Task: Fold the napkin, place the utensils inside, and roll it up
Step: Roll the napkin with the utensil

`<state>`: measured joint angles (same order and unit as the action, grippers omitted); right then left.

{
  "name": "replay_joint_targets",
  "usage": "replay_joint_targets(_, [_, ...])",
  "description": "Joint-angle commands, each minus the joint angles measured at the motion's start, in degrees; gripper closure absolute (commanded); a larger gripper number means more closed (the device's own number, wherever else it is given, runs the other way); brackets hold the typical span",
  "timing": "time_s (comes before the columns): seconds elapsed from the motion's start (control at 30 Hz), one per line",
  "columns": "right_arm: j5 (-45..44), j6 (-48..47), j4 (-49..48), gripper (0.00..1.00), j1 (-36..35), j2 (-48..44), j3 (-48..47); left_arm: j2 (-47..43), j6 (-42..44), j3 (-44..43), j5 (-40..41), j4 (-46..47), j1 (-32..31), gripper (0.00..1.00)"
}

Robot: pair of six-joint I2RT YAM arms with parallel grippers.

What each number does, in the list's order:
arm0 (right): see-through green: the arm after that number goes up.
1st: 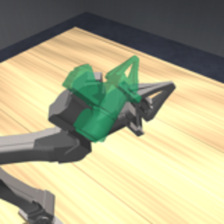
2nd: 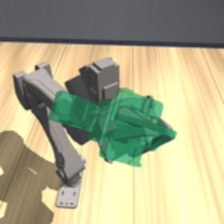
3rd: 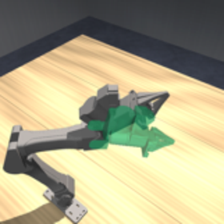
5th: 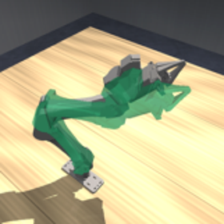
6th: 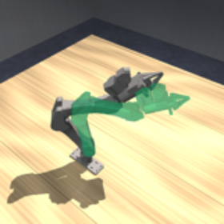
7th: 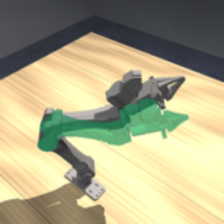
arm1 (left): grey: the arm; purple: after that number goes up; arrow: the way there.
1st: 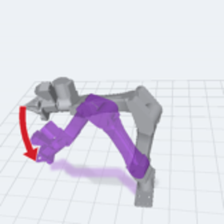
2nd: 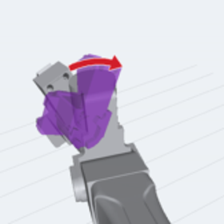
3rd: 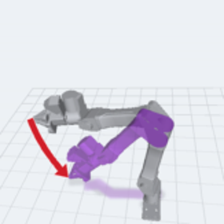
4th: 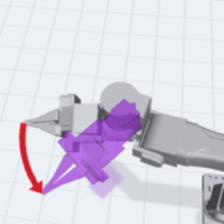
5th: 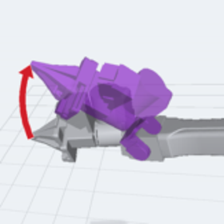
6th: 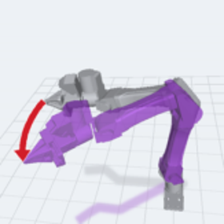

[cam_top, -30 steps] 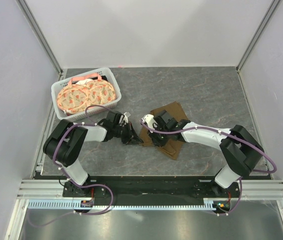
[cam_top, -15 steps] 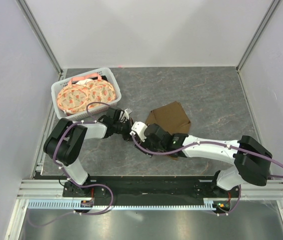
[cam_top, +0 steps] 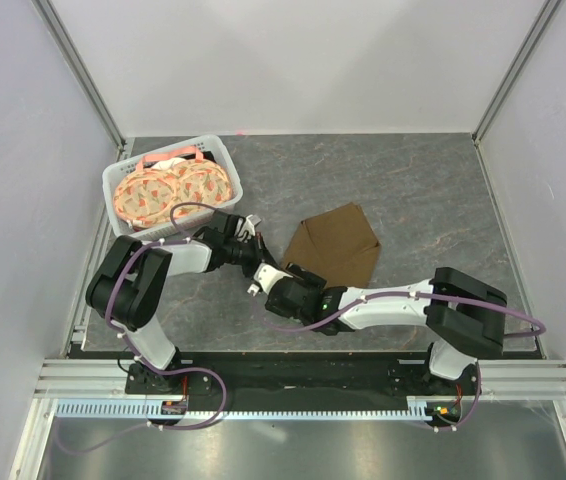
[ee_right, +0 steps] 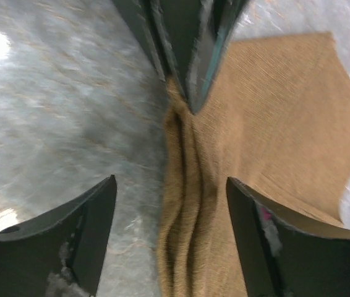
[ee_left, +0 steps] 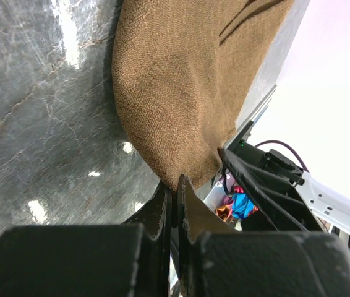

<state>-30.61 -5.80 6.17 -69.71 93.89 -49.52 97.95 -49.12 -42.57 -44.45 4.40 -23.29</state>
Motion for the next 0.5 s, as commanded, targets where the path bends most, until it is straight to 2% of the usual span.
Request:
replay_joint_targets(0.0, [-8.9, 0.7, -1.2, 0.26, -0.2, 2.3, -0.3, 0.7, 2.3, -2.3, -2.8, -1.4, 0.8, 0.98])
replay_joint_targets(0.17, [-11.3, 1.6, -0.5, 0.35, -0.7, 4.5, -0.1, 0.8, 2.7, -2.6, -3.4, -1.7, 1.6, 0.98])
replay_joint_targets(0.27, [-12.8, 1.8, 0.1, 0.44, -0.7, 6.4, -0.9, 0.9, 3.0, -3.0, -3.8, -1.9, 1.8, 0.98])
replay_joint_targets(0.3, [-12.5, 1.8, 0.6, 0.51, -0.7, 7.1, -1.4, 1.0, 3.1, -3.1, -4.0, -1.9, 2.0, 0.98])
replay_joint_targets(0.37, [-11.0, 1.4, 1.9, 0.58, -0.7, 8.3, -2.5, 1.1, 3.4, -3.2, -4.5, -1.9, 2.3, 0.98])
replay_joint_targets(0.43, [-7.9, 0.7, 2.5, 0.71, -0.7, 8.2, -2.9, 1.3, 4.1, -3.4, -5.2, -1.9, 2.4, 0.98])
replay_joint_targets(0.47, [-6.8, 0.5, 2.8, 0.82, -0.6, 8.0, -2.9, 1.2, 4.3, -3.5, -5.7, -2.0, 2.5, 0.95])
